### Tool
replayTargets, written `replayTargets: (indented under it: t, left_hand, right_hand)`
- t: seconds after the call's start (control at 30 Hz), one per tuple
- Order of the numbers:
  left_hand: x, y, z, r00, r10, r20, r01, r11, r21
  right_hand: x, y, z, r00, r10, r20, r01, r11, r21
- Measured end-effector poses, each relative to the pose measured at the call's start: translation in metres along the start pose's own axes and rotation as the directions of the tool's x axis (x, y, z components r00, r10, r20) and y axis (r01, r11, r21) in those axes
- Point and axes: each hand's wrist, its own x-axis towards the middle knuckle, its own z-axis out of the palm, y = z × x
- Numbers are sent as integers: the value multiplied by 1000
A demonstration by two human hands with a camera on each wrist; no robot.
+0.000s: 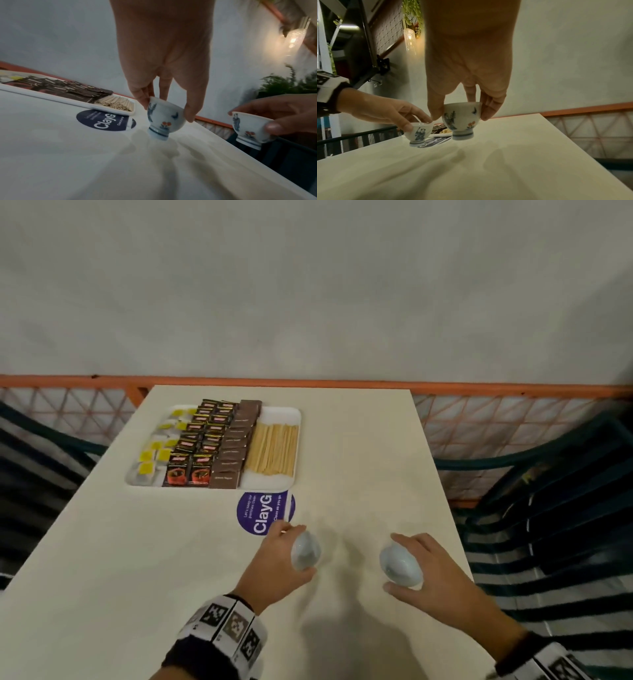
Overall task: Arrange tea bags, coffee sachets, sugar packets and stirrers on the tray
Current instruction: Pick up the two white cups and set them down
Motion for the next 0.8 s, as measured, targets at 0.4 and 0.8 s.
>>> replayTargets:
  t: [0.4,0.8]
  left_hand:
    - [114,-8,-19,991,54,-124,-71,989,-133]
    - [187,-30,-4,992,37,-125,-78,935,-346]
  right_hand:
    - [190,-39,-39,994,-18,-107,22,999,30]
    - [300,-67,-24,998,-25,-58,28,998,49]
